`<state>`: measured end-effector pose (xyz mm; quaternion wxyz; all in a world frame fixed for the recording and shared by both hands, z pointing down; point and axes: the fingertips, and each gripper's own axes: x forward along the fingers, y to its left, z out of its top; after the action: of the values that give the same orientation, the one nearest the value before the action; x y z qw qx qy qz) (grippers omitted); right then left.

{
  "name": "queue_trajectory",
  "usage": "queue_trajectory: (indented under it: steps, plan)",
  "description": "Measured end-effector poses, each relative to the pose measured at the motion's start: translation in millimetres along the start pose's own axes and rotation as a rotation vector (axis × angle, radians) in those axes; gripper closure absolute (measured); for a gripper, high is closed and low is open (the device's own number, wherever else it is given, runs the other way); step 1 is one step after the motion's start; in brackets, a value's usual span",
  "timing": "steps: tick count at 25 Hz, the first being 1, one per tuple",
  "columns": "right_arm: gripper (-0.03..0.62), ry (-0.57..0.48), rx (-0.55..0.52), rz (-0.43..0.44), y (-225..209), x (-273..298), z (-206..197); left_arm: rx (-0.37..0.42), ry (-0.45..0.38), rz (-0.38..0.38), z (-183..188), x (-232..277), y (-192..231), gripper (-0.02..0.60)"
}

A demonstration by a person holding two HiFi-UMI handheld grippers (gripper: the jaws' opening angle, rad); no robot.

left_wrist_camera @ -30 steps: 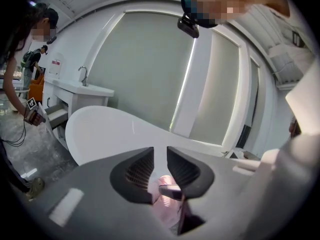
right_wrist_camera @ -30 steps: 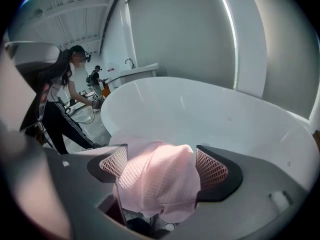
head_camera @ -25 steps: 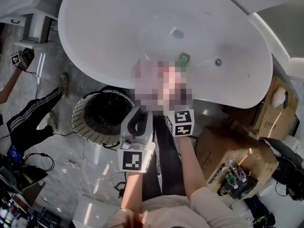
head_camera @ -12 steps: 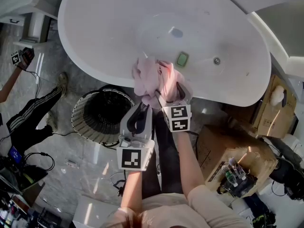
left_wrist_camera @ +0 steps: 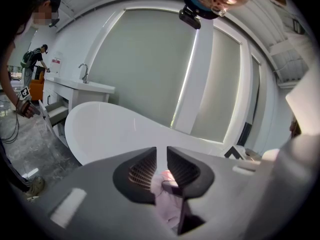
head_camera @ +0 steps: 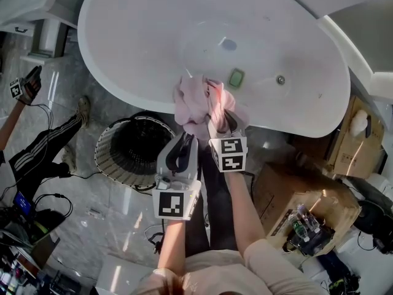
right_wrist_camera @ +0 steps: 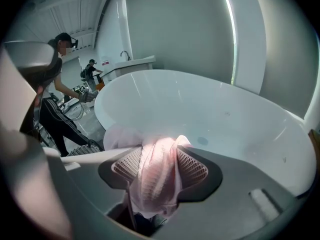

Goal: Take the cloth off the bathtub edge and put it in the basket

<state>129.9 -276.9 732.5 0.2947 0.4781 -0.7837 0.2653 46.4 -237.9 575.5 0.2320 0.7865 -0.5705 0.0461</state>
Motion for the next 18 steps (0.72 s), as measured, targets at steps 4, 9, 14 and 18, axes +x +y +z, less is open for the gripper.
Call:
queue_trajectory:
  steps: [4,9,14,18]
  plan:
    - [0.382,-0.006,0.024,0.001,-1,0,0,-0.002,0.003,0.008,-2,-2,2,0.538]
    - [0.421,0.01,0.012,-0.021,0,0,0,0.001,-0.001,0.012,-1,-4,4,0.538]
    - [0.49,0.019,0.027,-0.023,2,-3,3,0.002,-0.008,0.015,1,-4,6,0.538]
    - [0.52,-0.007,0.025,-0.011,5,-10,8,0.003,-0.005,0.012,5,-4,7,0.538]
